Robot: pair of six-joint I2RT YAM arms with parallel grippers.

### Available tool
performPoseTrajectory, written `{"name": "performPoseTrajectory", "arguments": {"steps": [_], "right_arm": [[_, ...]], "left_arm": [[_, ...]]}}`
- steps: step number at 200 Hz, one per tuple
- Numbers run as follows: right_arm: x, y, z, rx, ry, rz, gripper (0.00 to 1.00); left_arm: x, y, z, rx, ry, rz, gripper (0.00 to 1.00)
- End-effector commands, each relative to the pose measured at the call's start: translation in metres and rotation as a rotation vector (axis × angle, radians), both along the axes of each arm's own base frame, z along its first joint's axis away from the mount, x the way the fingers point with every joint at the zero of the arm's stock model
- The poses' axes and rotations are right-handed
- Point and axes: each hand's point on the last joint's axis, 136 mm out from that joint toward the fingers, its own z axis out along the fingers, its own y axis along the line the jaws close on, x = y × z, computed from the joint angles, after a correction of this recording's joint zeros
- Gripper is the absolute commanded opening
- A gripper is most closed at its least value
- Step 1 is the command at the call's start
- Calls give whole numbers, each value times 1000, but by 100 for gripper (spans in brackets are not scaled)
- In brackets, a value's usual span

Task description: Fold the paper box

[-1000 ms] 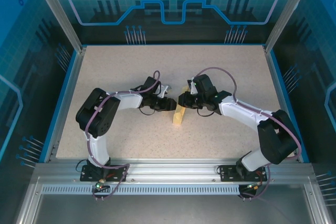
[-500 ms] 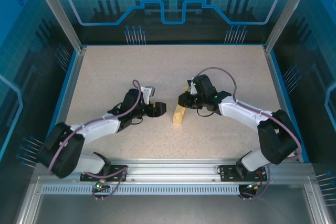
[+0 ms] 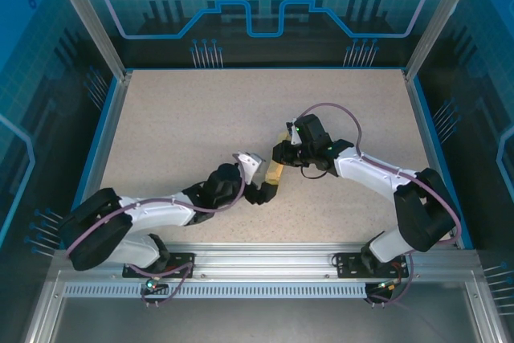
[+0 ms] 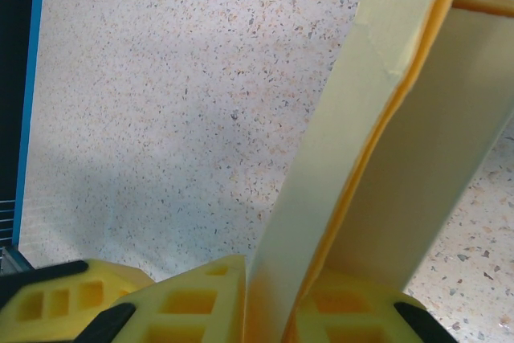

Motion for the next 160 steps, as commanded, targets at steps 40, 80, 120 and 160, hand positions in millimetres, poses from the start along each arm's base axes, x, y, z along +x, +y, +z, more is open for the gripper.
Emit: {"name": "performPoseTrajectory", "arguments": {"steps": [40, 80, 120, 160], "right_arm": [[-11, -8, -20, -68, 62, -9, 19], [-10, -7, -20, -66, 57, -7, 19], [-11, -8, -20, -69, 58, -10, 19], [-11, -8, -17, -65, 53, -11, 19]], "left_arm": [[20, -17, 1, 95, -195, 71, 85], [25, -25, -6, 100, -240, 92, 80], [27, -28, -10, 81, -246, 96, 67], [27, -27, -8, 63, -262, 104, 50]]}}
